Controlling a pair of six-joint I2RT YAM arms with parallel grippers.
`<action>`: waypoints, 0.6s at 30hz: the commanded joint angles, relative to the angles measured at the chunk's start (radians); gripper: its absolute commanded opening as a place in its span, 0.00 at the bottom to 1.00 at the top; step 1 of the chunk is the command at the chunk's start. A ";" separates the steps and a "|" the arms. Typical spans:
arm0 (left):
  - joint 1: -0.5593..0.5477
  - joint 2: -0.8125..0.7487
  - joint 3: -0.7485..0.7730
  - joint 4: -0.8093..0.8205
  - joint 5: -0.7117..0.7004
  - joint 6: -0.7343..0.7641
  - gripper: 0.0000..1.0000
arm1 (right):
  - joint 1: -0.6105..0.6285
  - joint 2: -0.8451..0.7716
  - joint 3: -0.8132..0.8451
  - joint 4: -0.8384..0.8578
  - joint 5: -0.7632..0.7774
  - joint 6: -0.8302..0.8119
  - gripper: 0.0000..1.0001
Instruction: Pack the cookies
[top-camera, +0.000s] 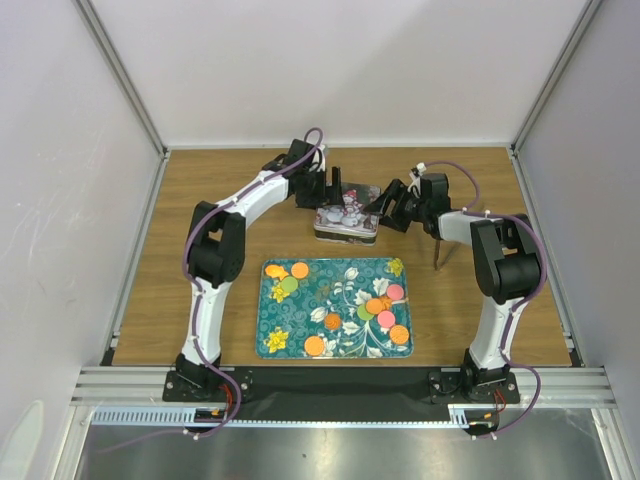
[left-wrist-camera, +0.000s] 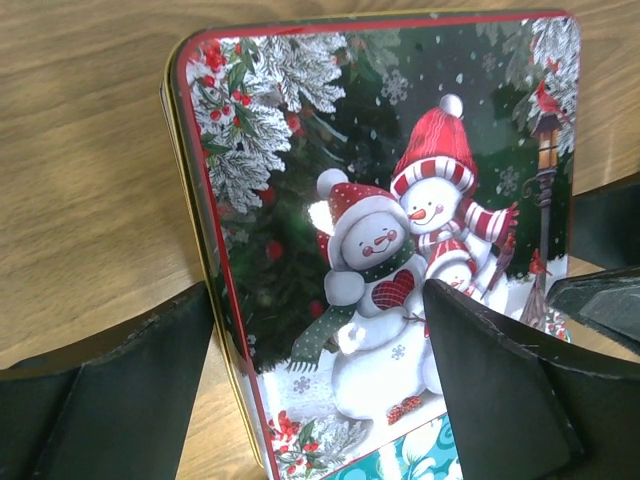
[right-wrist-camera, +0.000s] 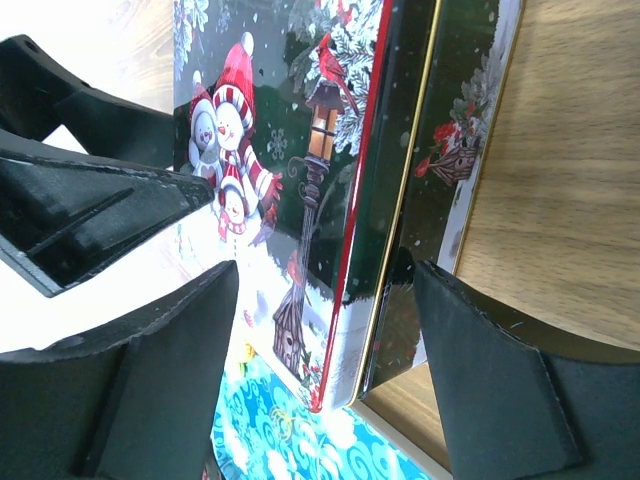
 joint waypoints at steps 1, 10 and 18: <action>0.010 -0.088 -0.014 0.019 -0.009 0.024 0.90 | 0.013 -0.008 0.049 -0.020 -0.005 -0.029 0.77; 0.018 -0.118 -0.071 0.055 -0.025 0.017 1.00 | 0.004 -0.013 0.049 -0.043 0.007 -0.051 0.80; 0.051 -0.193 -0.192 0.125 0.012 -0.015 0.98 | -0.005 -0.019 0.037 -0.046 -0.003 -0.062 0.80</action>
